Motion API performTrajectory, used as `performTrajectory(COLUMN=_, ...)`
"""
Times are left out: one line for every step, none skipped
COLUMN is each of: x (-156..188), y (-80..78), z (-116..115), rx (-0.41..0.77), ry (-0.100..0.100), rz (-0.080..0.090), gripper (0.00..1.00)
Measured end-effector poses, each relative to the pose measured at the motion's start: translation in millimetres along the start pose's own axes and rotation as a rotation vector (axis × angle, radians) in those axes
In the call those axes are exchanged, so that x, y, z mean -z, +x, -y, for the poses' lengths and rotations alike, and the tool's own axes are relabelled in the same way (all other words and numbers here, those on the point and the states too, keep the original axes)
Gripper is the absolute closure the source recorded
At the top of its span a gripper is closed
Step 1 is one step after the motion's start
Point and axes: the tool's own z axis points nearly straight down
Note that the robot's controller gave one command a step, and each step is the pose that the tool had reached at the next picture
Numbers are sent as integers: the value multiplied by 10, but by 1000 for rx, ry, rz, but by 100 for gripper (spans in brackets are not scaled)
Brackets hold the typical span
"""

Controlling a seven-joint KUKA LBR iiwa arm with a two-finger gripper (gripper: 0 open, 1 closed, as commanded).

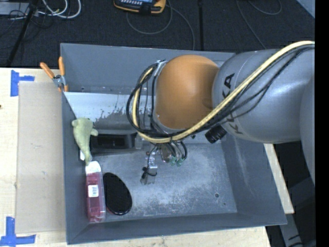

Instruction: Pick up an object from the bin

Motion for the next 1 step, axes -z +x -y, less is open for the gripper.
performTrajectory(x=44, y=-17, z=9, rx=-4, ry=-1, rz=7, gripper=0)
